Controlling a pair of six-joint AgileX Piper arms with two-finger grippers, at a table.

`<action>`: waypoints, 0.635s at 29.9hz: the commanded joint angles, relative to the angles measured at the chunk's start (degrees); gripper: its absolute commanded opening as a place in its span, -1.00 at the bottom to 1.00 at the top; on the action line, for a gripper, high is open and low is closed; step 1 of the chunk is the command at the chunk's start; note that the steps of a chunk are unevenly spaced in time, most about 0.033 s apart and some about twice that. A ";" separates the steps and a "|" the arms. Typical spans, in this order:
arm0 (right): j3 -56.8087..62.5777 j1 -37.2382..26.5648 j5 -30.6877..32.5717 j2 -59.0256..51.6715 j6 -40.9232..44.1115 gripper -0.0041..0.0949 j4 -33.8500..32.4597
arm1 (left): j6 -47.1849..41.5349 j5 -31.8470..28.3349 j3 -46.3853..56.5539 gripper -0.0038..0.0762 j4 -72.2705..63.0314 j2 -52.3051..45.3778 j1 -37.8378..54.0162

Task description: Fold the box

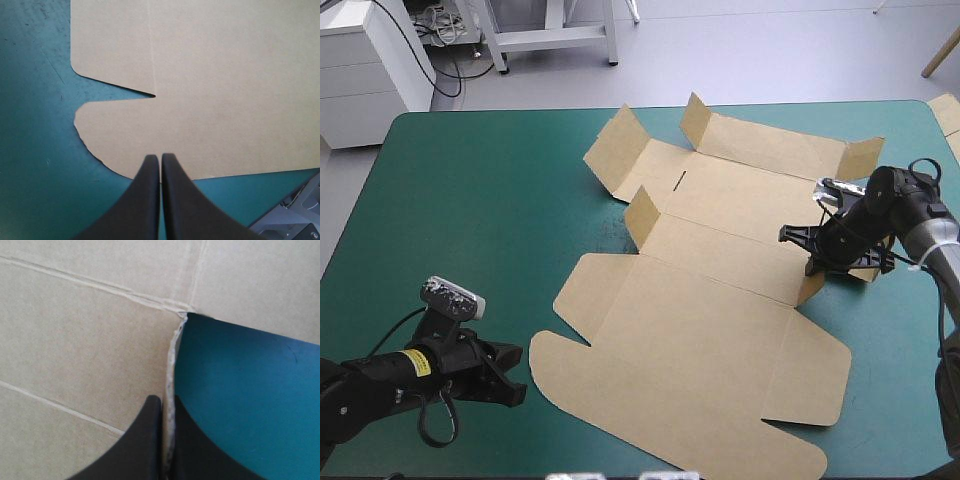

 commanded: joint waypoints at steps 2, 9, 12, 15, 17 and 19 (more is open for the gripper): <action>-5.53 2.02 -0.96 0.59 -5.01 -0.95 -1.71 | -0.01 -2.84 -2.08 -0.92 -2.17 0.14 -0.40; -12.04 5.48 -0.20 6.18 -16.22 -0.95 -1.81 | -0.01 -2.62 -2.08 -0.92 -2.21 0.14 -0.40; -14.99 6.86 -0.20 8.35 -18.65 -0.95 -3.62 | -0.01 -2.62 -2.08 -0.92 -2.21 0.14 -0.40; -18.26 8.18 -0.20 10.19 -20.80 -0.95 -4.53 | -0.01 -2.62 -2.08 -0.92 -2.21 0.14 -0.40; -20.38 9.09 0.02 11.45 -23.28 -0.95 -6.23 | -0.01 -2.58 -2.08 -0.92 -2.21 0.14 -0.40; -22.62 10.04 0.02 12.52 -25.50 -0.95 -7.68 | -0.01 -2.58 -2.08 -0.92 -2.21 0.14 -0.40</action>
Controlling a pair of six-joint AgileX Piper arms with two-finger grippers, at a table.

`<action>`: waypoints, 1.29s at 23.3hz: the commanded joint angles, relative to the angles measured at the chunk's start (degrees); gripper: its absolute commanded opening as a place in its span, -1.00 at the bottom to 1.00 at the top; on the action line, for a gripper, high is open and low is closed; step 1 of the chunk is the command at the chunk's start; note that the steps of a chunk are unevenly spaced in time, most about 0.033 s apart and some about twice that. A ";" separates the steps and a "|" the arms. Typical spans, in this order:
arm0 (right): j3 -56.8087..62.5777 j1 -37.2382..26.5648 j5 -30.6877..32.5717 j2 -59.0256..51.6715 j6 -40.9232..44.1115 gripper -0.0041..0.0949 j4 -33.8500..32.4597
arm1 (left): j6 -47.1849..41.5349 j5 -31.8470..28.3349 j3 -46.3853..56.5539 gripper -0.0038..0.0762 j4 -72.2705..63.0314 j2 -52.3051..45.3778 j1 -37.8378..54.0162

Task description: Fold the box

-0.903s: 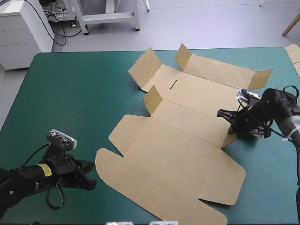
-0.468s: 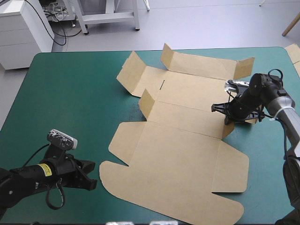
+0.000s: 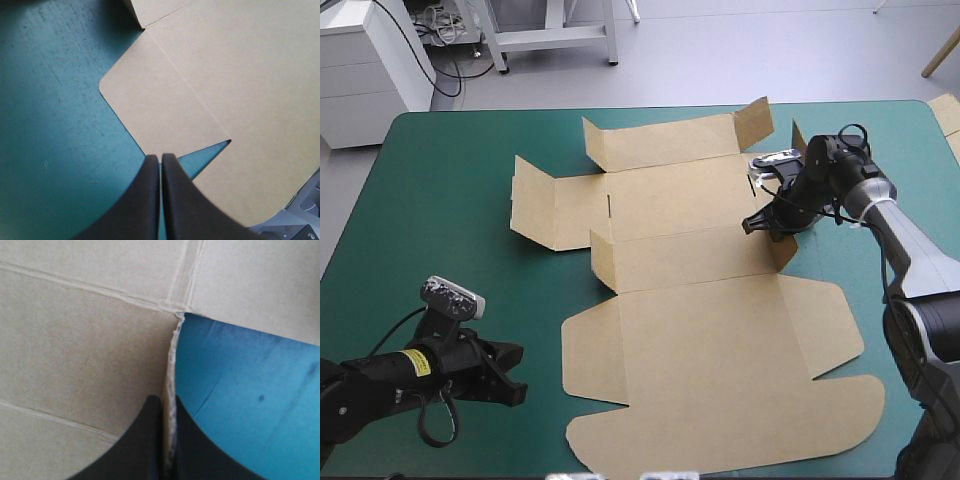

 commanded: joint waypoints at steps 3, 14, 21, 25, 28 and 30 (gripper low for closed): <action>-6.55 1.90 -1.20 -0.19 -8.00 -0.96 -1.42 | -0.01 -2.40 -1.89 -0.92 -1.73 0.14 -0.40; -9.86 7.36 -1.50 4.79 -18.90 -0.96 -2.61 | -0.01 -1.97 -1.89 -0.92 -1.73 0.14 -0.40; -9.95 10.29 -5.92 4.79 -29.11 -0.96 -6.76 | -0.01 -1.22 -1.89 -0.92 -1.73 0.14 -0.40; -10.76 11.59 -10.20 4.79 -38.98 -0.96 -7.27 | -0.01 -1.71 -1.89 -0.92 -1.82 0.14 -0.40; -10.93 13.88 -14.48 4.79 -46.44 -0.96 -7.27 | -0.42 -2.04 -1.89 -0.92 -1.82 0.14 -0.40; -10.93 15.54 -16.58 4.79 -49.80 -0.96 -7.16 | -0.51 -2.04 -1.89 -0.92 -2.21 0.14 -0.40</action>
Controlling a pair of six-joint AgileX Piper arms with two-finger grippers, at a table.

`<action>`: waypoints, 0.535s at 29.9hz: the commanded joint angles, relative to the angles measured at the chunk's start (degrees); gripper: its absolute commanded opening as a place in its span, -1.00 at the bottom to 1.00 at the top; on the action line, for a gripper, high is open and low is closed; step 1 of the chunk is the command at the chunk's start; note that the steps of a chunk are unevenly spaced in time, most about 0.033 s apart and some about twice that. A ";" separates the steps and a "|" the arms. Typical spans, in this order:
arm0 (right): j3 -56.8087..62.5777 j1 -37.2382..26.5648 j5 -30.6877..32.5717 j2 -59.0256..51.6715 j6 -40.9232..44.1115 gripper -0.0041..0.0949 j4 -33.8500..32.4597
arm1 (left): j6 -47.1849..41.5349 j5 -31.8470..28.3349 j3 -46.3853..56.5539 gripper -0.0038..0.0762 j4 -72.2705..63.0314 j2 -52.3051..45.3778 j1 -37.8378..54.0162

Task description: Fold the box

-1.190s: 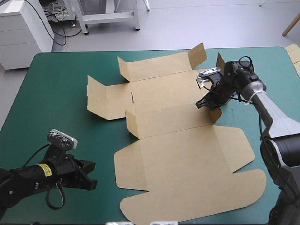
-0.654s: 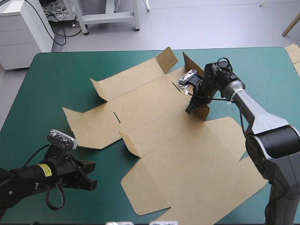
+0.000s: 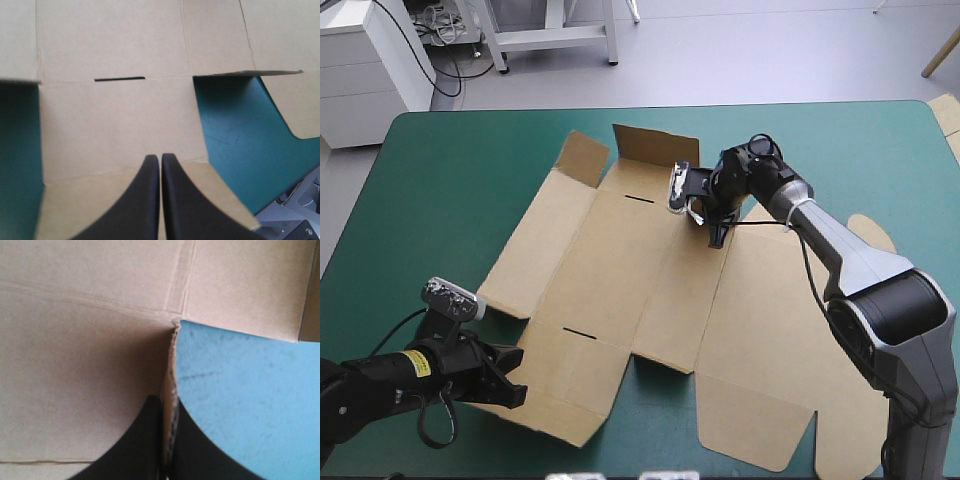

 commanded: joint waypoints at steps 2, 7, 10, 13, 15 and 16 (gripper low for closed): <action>-1.96 2.47 -5.26 -2.97 -5.96 -0.96 -0.37 | -0.46 -2.83 -1.89 -0.92 -2.42 0.14 -0.40; -1.96 5.37 -6.97 -2.97 -9.91 -0.96 -0.37 | -0.46 -2.83 -1.89 -0.92 -2.70 0.14 -0.40; -1.96 7.05 -7.94 -2.97 -10.66 -0.96 -0.37 | -0.46 -2.83 -1.89 -0.92 -3.19 0.14 -0.40; -1.96 8.31 -9.17 -2.97 -11.74 -0.96 -0.21 | -0.46 -2.83 -1.89 -0.92 -4.13 0.14 -0.40; -1.96 9.24 -9.17 -2.97 -13.17 -0.96 0.24 | -0.46 -2.83 -1.89 -0.92 -4.31 0.14 -0.40; -1.96 9.53 -9.33 -2.97 -13.14 -0.96 0.63 | -0.46 -2.54 -1.89 -0.92 -4.31 0.14 -0.40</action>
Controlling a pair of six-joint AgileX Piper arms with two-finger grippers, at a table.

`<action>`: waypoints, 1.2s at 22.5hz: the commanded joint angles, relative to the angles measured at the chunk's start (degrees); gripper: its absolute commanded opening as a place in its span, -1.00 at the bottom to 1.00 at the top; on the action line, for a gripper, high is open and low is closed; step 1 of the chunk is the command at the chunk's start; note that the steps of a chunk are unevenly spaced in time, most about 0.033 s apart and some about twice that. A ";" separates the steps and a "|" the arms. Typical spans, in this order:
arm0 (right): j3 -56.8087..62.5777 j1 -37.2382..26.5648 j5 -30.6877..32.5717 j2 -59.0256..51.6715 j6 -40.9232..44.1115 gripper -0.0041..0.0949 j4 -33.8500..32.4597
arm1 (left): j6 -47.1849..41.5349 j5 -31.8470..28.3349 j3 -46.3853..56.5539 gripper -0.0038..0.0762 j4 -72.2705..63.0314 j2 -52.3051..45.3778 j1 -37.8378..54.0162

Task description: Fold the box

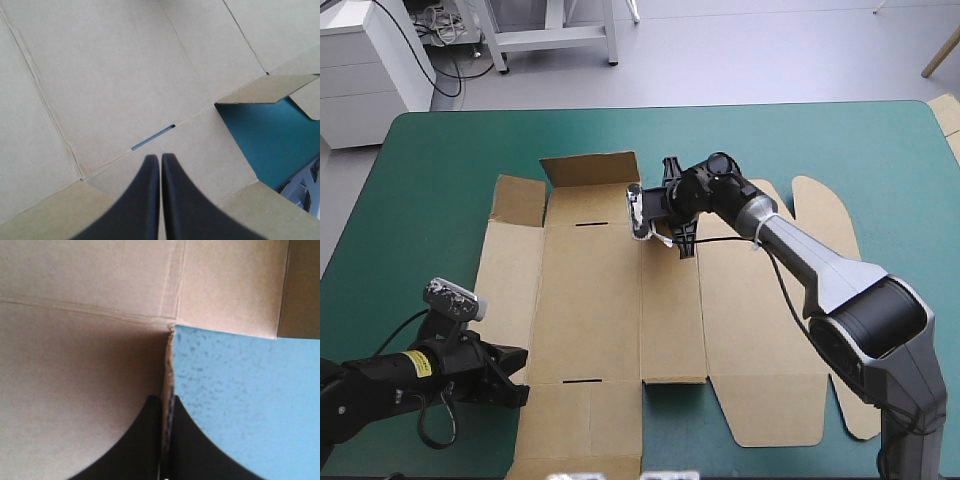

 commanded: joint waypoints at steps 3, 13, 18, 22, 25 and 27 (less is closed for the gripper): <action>-1.96 0.90 -3.60 -2.97 -1.72 -0.96 1.63 | -0.46 -1.79 -1.89 -0.92 -2.27 0.14 -0.40; -1.96 0.80 -3.19 -2.97 -0.60 -0.88 2.40 | -0.51 -0.76 -1.89 -0.92 -2.14 0.14 -0.40; -1.96 0.80 -2.43 -3.08 2.44 0.04 2.40 | -0.51 -1.01 -1.89 -0.92 -2.14 0.14 -0.40; -1.96 0.80 -2.38 -4.56 9.38 0.30 1.49 | -0.51 -1.90 -1.89 -0.92 -2.14 0.14 -0.40; -1.96 0.80 -2.38 -6.84 13.09 0.31 1.49 | -0.62 -2.68 -1.89 -0.92 -2.14 0.14 -0.40; -1.96 0.80 -2.31 -8.92 15.20 0.30 1.49 | -0.62 -3.18 -1.89 -0.92 -2.14 0.14 -0.40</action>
